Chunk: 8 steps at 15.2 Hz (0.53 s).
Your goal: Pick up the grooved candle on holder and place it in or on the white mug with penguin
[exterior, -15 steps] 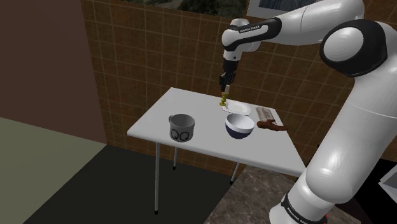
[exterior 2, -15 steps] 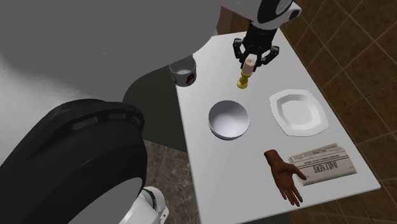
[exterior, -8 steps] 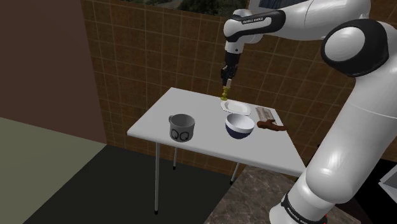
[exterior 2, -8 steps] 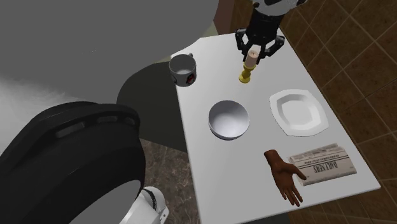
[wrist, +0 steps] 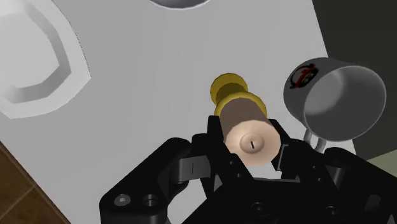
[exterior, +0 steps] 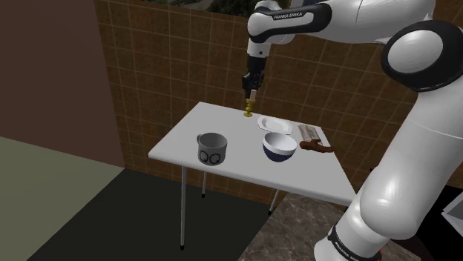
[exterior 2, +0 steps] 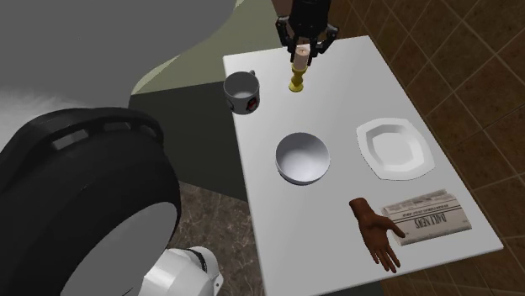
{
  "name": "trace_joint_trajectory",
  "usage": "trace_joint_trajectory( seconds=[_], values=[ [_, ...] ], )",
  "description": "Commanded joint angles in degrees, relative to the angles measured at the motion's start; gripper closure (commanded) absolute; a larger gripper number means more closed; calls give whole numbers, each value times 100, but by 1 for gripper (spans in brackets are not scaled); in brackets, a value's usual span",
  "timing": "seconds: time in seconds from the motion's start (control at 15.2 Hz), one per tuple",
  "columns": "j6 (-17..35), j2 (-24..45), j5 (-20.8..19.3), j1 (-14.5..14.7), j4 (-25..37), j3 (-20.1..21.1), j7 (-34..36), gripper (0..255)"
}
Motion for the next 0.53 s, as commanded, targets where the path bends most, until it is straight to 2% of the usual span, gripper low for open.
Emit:
trace_joint_trajectory(
  seconds=[0.0, 0.46],
  values=[
    [-92, 52, 8, 136, 138, 125, 268, 255],
    [-371, 346, 28, 605, 699, 537, 1146, 255]
  ],
)
